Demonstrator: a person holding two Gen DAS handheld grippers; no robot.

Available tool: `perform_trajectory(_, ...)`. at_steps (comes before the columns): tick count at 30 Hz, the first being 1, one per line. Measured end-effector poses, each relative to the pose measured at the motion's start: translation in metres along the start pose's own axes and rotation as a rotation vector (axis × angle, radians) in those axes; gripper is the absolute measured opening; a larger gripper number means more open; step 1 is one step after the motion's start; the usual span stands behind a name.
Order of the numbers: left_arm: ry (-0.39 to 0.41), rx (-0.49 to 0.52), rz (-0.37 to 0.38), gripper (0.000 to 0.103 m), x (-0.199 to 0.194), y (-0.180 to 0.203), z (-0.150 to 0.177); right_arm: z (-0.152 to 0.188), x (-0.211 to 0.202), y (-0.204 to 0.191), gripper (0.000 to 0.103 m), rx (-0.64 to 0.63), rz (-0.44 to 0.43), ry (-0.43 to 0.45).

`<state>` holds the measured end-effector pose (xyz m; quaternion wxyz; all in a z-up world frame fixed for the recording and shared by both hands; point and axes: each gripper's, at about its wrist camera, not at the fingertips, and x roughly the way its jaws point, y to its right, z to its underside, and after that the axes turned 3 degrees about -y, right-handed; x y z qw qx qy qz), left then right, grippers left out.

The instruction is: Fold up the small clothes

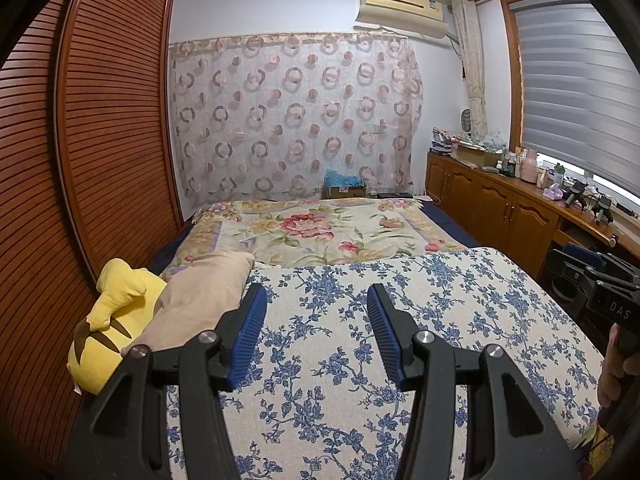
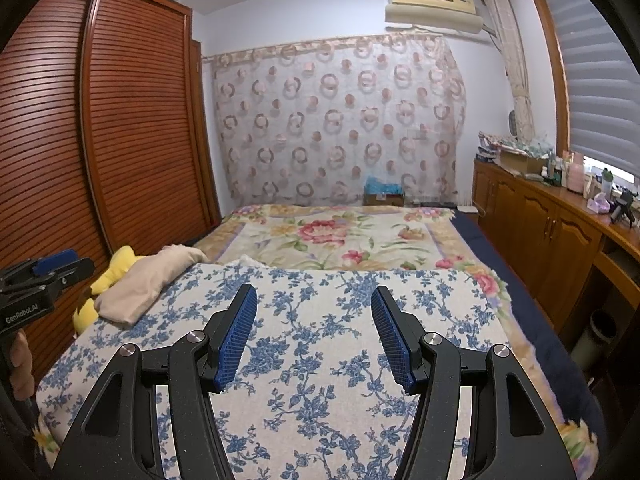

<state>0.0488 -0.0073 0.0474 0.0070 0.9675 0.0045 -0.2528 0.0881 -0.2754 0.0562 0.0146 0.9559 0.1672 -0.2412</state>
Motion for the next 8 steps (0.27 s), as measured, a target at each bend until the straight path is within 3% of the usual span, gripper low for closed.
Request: perform_trajectory(8,0.002,0.0,0.0,0.051,-0.0002,-0.0004,-0.0008,0.0003,0.0001,0.001,0.061,0.0,0.001,0.001)
